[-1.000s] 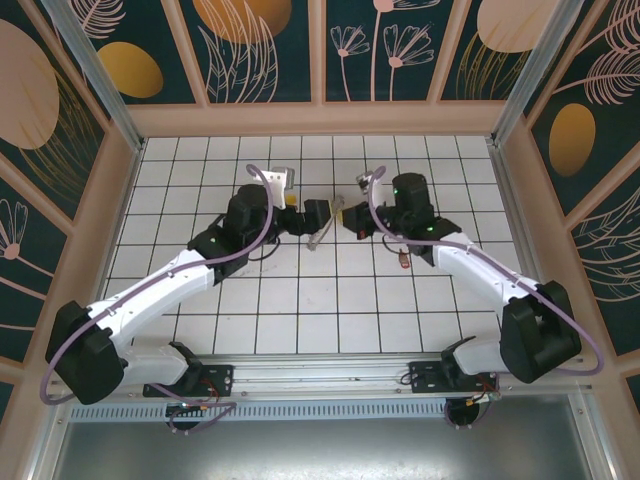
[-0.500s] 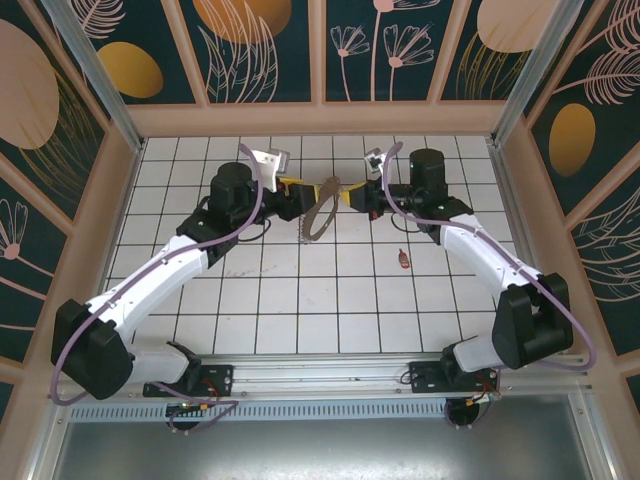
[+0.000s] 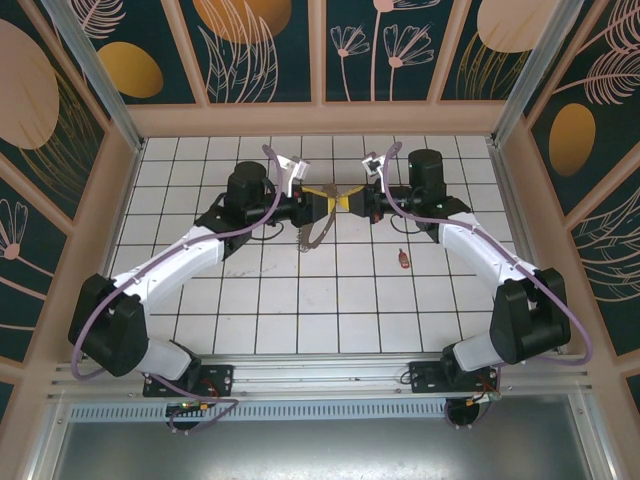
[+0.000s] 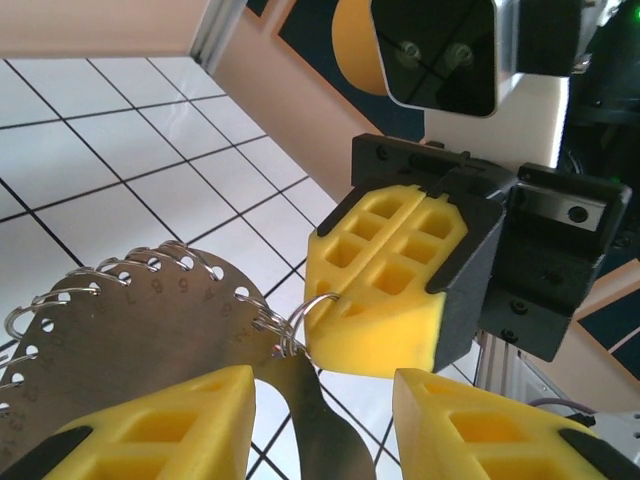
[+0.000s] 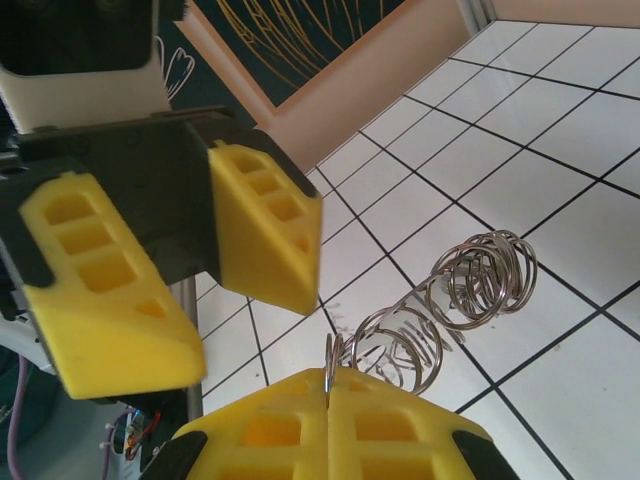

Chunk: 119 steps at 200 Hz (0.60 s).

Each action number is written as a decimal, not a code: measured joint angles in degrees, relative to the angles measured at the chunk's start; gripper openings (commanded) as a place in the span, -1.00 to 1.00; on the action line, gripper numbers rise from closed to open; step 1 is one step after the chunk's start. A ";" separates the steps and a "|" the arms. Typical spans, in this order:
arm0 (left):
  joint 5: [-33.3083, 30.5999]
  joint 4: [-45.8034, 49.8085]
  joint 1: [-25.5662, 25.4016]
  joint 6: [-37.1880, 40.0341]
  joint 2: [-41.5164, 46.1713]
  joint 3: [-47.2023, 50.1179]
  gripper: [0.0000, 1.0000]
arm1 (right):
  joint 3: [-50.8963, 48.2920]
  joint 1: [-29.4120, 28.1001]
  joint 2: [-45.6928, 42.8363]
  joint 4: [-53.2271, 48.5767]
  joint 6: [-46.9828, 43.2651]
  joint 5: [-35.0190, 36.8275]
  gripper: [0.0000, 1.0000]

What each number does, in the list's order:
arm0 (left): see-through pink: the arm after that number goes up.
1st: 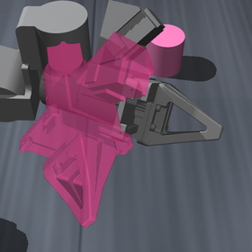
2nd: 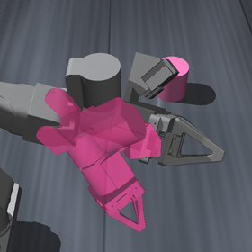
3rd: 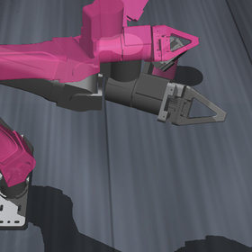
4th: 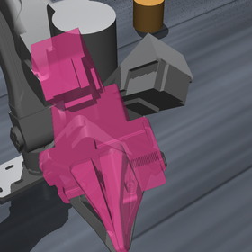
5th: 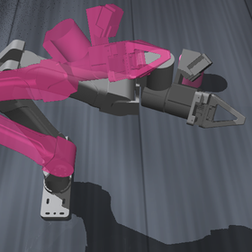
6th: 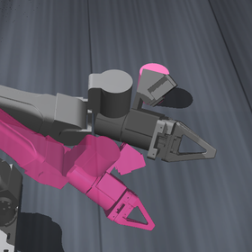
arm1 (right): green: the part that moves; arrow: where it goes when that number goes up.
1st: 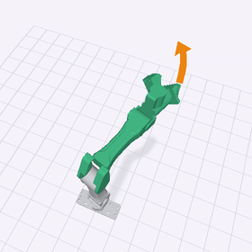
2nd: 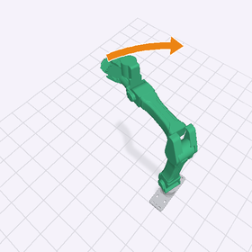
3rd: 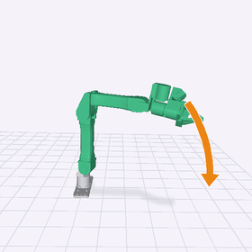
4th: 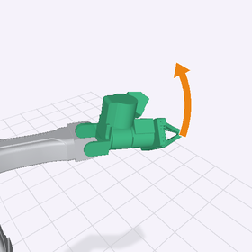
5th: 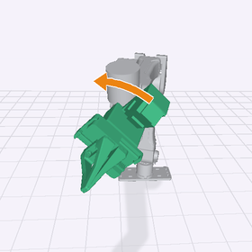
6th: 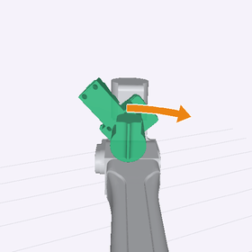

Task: Put the keys on the keyring

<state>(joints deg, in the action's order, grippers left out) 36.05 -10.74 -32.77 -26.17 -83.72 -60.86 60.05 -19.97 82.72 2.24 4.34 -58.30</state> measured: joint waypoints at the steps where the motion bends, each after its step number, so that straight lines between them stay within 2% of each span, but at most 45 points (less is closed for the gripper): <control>1: 0.09 -0.02 0.00 -0.02 -0.11 -0.02 -0.18 | 0.00 0.00 0.00 0.00 0.00 -0.07 -1.00; 68: 3.34 -3.69 0.00 -2.69 -2.54 -0.76 -0.19 | -0.11 0.00 0.00 0.00 0.02 -1.81 -1.00; 119: 5.51 -7.34 0.11 -5.46 -3.58 -0.79 -0.27 | -0.11 0.00 0.00 -0.07 0.00 -1.81 -1.00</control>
<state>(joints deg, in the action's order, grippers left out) 41.56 -18.09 -32.67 -31.64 -87.31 -61.65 59.94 -19.97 82.72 2.17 4.34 -60.12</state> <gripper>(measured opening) 0.370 0.042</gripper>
